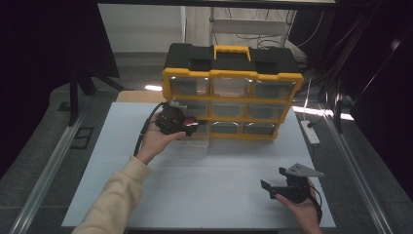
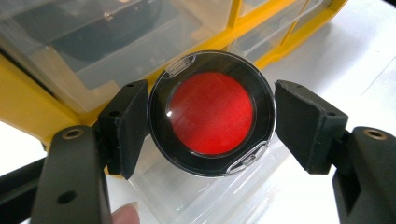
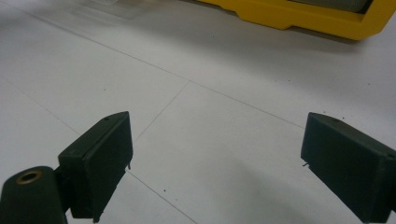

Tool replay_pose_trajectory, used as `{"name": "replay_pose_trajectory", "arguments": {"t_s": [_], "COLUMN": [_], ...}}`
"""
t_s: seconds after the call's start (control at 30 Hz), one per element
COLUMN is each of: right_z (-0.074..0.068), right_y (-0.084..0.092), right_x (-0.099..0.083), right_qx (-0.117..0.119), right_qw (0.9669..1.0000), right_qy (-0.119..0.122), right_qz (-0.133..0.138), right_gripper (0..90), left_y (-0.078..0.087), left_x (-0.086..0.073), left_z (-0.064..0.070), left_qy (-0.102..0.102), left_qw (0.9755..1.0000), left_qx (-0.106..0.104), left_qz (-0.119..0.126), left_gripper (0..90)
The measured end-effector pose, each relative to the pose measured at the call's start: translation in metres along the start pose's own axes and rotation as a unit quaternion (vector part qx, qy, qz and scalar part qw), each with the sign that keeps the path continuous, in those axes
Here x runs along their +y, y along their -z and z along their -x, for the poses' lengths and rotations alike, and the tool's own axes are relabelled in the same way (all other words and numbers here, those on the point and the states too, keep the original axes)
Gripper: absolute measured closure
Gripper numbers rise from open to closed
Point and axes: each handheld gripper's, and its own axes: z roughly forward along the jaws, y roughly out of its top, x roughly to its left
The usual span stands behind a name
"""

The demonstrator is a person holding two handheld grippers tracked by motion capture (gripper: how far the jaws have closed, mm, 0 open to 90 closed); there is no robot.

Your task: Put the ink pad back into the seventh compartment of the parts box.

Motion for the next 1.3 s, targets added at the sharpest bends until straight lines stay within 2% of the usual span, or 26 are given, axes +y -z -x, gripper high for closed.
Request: {"name": "replay_pose_trajectory", "arguments": {"t_s": [0.1, 0.4, 0.8, 0.9, 0.97, 1.1, 1.3], "right_z": [0.000, 0.000, 0.000, 0.000, 0.000, 0.000, 0.000], "right_y": [0.000, 0.000, 0.000, 0.000, 0.000, 0.000, 0.000], "right_x": [0.000, 0.000, 0.000, 0.000, 0.000, 0.000, 0.000], "right_qx": [0.000, 0.002, 0.003, 0.003, 0.003, 0.003, 0.000], "right_qw": [1.0000, 1.0000, 1.0000, 1.0000, 1.0000, 1.0000, 1.0000], "right_qy": [0.000, -0.001, -0.001, -0.001, -0.001, -0.001, -0.001], "right_qz": [0.000, 0.000, -0.001, -0.001, -0.001, -0.001, -0.002], "right_gripper": [9.2, 9.2, 9.2, 9.2, 9.2, 9.2, 9.2], "left_y": [-0.007, -0.013, -0.013, -0.012, -0.008, 0.001, 0.008], "left_x": [-0.003, -0.005, -0.005, -0.005, -0.005, -0.006, -0.012], "left_z": [0.001, 0.002, 0.001, 0.000, 0.001, 0.004, 0.004], "left_qy": [-0.005, -0.006, -0.004, 0.001, 0.005, 0.001, 0.002], "left_qw": [0.9999, 0.9997, 0.9998, 1.0000, 0.9999, 0.9997, 0.9994], "left_qx": [-0.003, -0.006, 0.002, 0.000, -0.008, -0.012, -0.023], "left_qz": [-0.013, -0.022, -0.020, -0.007, 0.003, 0.020, 0.026], "left_gripper": [30.1, 30.0, 29.4, 18.9, 16.8, 14.5, 14.9]}}
